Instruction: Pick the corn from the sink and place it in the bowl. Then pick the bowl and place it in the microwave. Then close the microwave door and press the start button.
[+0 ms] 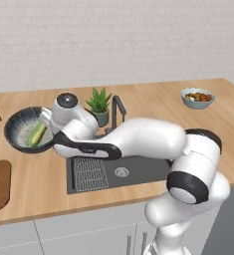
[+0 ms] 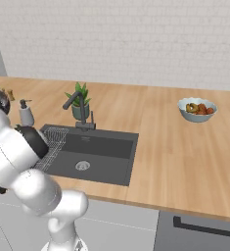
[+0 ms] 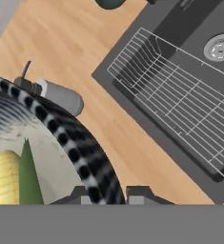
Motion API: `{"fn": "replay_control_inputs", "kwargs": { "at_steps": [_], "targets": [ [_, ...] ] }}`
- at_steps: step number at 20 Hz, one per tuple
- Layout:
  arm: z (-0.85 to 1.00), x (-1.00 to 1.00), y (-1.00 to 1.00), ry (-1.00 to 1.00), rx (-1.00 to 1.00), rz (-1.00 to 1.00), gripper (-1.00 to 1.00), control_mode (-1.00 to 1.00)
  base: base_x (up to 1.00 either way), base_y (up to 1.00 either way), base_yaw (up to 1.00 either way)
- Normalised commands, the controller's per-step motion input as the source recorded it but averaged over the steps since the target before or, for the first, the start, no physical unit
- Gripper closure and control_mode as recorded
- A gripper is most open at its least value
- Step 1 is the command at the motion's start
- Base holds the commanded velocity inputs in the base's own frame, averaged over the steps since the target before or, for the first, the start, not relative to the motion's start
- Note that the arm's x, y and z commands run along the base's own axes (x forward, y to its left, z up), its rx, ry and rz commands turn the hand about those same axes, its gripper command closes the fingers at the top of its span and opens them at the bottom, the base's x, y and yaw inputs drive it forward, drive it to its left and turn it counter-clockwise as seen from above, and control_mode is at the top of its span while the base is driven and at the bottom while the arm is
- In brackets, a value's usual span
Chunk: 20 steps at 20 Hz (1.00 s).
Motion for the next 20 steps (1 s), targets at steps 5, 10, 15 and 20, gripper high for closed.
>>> {"fn": "replay_control_inputs", "kwargs": {
  "at_steps": [5,10,15,20],
  "targets": [
    [0.99,-0.37,-0.33,0.04,0.07,-0.31,1.0,-1.0,0.0,0.0,0.0],
    [0.84,-0.67,-0.74,0.12,0.06,-0.27,1.0,-1.0,0.0,0.0,0.0],
    [0.75,-0.73,-0.98,0.19,0.07,-0.24,1.0,-1.0,0.0,0.0,0.0],
    [0.32,-0.6,-1.0,0.05,0.01,-0.18,1.0,-1.0,0.0,0.0,0.0]
  ]
}}
